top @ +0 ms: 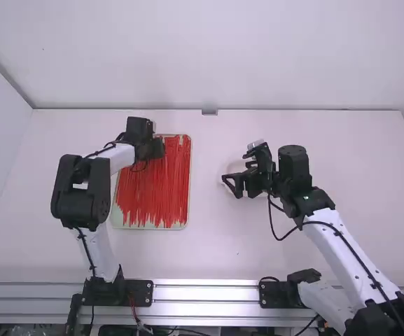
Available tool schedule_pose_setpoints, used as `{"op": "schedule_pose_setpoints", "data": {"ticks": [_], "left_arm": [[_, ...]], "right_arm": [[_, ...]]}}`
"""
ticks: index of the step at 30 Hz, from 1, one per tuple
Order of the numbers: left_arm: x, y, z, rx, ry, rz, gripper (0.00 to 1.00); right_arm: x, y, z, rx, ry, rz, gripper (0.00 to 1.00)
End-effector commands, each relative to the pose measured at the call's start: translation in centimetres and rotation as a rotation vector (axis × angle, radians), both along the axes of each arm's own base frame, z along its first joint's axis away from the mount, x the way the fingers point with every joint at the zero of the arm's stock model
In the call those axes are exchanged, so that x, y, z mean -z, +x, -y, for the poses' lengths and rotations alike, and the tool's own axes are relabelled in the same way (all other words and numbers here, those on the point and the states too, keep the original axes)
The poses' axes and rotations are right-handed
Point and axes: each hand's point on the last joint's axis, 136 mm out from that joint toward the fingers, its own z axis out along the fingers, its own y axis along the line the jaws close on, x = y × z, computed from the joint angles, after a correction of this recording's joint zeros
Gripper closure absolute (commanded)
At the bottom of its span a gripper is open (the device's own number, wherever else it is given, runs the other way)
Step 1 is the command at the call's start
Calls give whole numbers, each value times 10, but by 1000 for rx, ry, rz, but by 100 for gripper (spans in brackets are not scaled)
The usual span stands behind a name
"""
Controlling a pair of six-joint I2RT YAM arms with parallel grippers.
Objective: Fasten the cable tie
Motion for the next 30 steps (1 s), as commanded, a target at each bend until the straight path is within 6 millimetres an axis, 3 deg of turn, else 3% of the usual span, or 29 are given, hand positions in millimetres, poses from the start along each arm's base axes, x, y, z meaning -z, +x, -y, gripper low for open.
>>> {"op": "schedule_pose_setpoints", "data": {"ticks": [1, 12, 30], "left_arm": [[24, -11, -3, -14, 1, -63, 53], [24, -4, -3, -23, -7, -40, 54], [27, -7, -8, -44, 17, -56, 73]], "right_arm": [[-16, 6, -2, -3, 13, 36, 0], [-15, 5, -2, -5, 12, 33, 1], [-15, 5, -2, -4, 11, 30, 1]]}}
